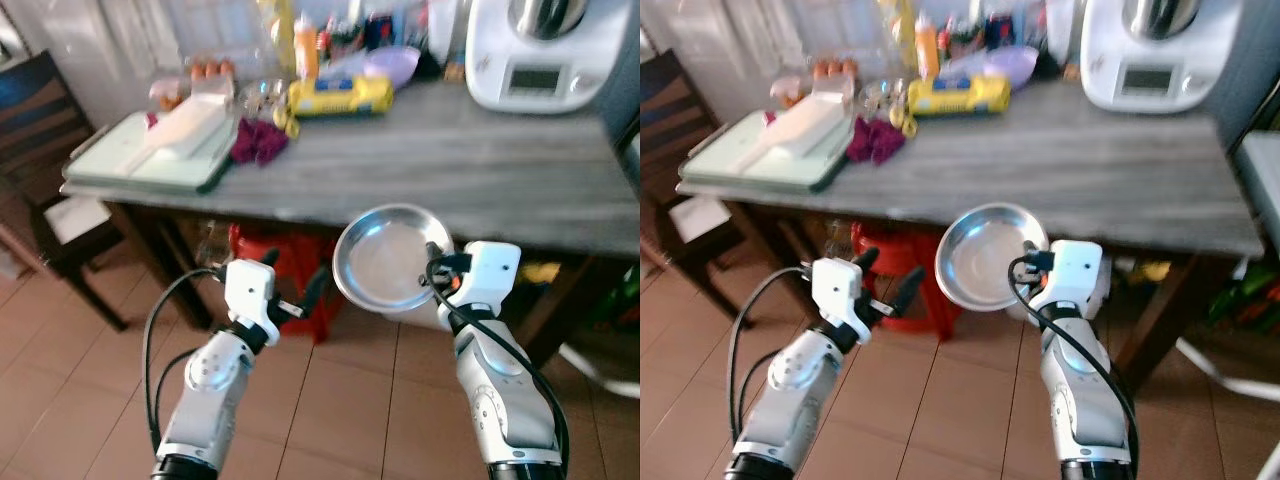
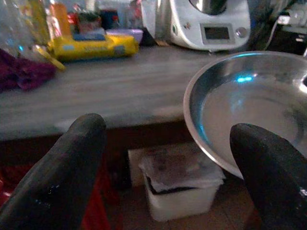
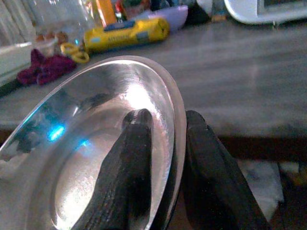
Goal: Setting the table
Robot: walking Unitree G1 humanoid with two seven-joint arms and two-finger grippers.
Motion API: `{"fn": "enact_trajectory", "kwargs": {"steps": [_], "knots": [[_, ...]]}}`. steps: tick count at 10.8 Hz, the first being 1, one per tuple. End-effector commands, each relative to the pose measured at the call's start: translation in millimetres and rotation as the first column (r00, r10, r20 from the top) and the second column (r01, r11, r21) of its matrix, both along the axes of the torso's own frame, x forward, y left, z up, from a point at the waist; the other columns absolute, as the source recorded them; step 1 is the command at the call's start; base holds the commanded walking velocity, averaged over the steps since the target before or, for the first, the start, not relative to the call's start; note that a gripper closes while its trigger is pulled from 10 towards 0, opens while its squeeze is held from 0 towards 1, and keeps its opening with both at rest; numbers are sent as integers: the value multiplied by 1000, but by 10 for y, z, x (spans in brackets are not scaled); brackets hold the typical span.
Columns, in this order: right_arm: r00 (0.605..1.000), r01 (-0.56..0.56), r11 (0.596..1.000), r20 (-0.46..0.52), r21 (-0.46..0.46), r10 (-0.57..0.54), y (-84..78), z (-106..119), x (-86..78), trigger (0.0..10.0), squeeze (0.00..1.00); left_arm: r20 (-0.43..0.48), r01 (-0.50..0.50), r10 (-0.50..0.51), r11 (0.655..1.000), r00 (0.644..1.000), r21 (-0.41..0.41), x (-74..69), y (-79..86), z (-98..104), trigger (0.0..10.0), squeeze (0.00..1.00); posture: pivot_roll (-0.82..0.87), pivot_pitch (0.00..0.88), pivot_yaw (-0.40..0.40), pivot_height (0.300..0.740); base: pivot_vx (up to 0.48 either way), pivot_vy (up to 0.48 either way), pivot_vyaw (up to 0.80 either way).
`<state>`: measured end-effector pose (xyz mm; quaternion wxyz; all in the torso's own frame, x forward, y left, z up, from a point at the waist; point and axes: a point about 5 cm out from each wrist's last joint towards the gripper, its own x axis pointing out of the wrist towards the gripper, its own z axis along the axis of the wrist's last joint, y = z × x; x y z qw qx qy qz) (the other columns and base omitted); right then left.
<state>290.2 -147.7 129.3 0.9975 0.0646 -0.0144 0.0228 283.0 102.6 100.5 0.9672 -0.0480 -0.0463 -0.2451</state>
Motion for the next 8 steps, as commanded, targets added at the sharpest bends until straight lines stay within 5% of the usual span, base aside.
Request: {"fn": "enact_trajectory", "kwargs": {"steps": [1,8], "knots": [[999,-21,1000,32,18,21,90,72,14,10000,0,-4,-27,27,999,1000,25,2,123,-12,10000,0,-52,70,95,740,337,0,0],[996,37,998,74,44,-40,18,164,36,10000,0,-2,5,-4,999,1000,35,-17,84,-15,10000,0,-59,73,105,740,355,0,0]]}}
